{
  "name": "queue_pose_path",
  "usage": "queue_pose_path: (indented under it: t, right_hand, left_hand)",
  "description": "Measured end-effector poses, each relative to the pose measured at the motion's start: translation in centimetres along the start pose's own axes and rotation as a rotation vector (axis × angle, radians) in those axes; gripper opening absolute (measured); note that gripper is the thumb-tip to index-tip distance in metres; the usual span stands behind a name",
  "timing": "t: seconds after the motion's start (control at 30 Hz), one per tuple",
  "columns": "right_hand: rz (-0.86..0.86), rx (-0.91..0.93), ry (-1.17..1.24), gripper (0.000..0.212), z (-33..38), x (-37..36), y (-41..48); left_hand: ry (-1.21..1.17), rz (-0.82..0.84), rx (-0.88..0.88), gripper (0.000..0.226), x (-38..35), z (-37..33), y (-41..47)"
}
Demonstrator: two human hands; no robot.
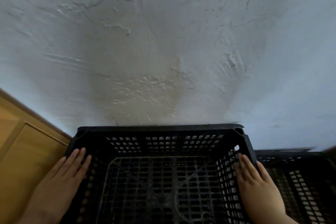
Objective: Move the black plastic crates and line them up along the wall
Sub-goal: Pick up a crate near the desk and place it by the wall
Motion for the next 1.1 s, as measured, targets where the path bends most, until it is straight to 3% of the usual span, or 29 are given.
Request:
queue_pose_path:
  t: [0.1, 0.27, 0.37, 0.57, 0.8, 0.9, 1.1]
  right_hand:
    - [0.01, -0.04, -0.035, 0.075, 0.3, -0.3, -0.2]
    - [0.005, -0.061, -0.031, 0.05, 0.6, -0.1, -0.2]
    - [0.016, -0.092, -0.034, 0.057, 0.4, -0.3, -0.2]
    - [0.095, -0.136, -0.008, 0.061, 0.5, -0.3, 0.1]
    - [0.09, -0.265, 0.023, 0.06, -0.5, 2.8, -0.3]
    - [0.115, -0.379, 0.008, 0.06, -2.4, 5.0, -1.9]
    - [0.196, -0.517, -0.068, 0.065, -7.3, 9.7, -9.2]
  left_hand:
    - [0.004, -0.002, -0.003, 0.067, -0.8, 0.1, -0.3]
    - [0.047, -0.036, 0.024, 0.07, -1.8, 0.3, -0.7]
    - [0.043, -0.013, 0.023, 0.075, -1.5, 0.2, -0.5]
    - [0.038, 0.1, 0.051, 0.117, -2.1, 0.2, -0.5]
    - [0.051, 0.084, 0.057, 0.094, 1.1, -2.8, 2.5]
    - [0.038, -0.031, 0.048, 0.063, 4.6, -5.7, 4.5]
    - [0.049, -0.097, -0.039, 0.071, 11.7, -16.1, 7.9]
Point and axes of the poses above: each hand's wrist, its own y-axis towards the middle knuckle, its own x-axis out of the back of the hand, z = x × y, the point moved 8 cm from there along y, towards the middle knuckle, and after that the axes turned 1 degree about y, right-handed, at the moved point
